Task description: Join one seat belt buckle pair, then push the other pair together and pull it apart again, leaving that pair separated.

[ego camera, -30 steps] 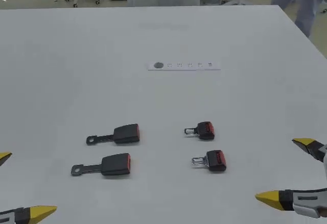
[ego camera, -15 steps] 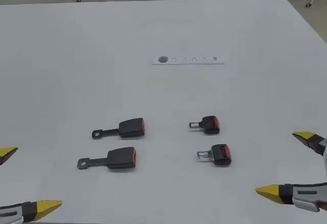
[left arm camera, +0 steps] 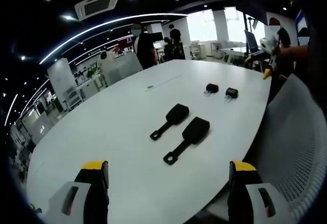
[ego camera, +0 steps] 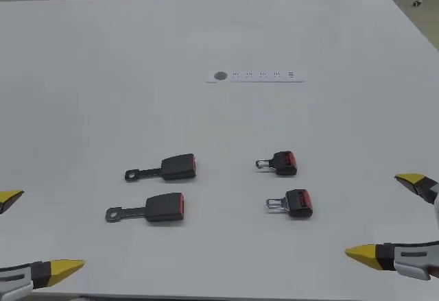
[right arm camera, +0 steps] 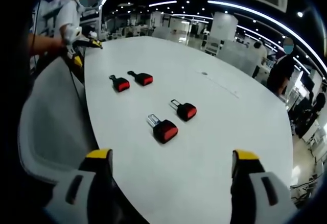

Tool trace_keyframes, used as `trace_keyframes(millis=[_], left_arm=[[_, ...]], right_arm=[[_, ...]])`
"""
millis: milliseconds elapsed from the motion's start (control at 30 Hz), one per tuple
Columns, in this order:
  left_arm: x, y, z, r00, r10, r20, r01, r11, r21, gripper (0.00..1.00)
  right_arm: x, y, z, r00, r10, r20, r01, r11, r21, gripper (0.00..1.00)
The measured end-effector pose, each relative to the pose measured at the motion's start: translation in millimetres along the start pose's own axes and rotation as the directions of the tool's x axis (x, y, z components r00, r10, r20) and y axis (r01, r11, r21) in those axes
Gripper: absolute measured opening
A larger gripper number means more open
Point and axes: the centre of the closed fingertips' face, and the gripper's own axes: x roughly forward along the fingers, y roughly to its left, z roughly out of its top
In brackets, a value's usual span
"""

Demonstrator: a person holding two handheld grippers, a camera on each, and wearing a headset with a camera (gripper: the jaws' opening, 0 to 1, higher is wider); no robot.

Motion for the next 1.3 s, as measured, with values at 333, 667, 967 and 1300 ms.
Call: trace_keyframes(millis=[333,667,967,1300], left_arm=[[1.0,3.2,-1.4,0.9999,0.012,-0.009,-0.012,1.000,0.011,1.00],[3.8,6.8,-3.2,0.9996,0.019,-0.022,-0.018,1.000,0.010,1.00],[4.4,10.4,-6.4,0.9988,0.031,-0.036,-0.031,1.000,0.000,1.00],[6.1,10.5,-6.3,0.9983,0.022,-0.054,-0.022,1.000,0.012,1.00]], right_arm=[[-0.4,-1.5,-3.1,1.0000,-0.007,-0.008,0.007,1.000,0.026,1.00],[-4.2,-11.3,-7.9,0.9987,-0.013,-0.050,0.013,1.000,0.006,1.00],[-6.8,-14.9,-9.0,0.9980,-0.019,-0.060,0.020,1.000,0.018,0.96],[-6.0,-11.1,-0.8,0.9982,-0.007,-0.060,0.006,1.000,-0.012,0.94]])
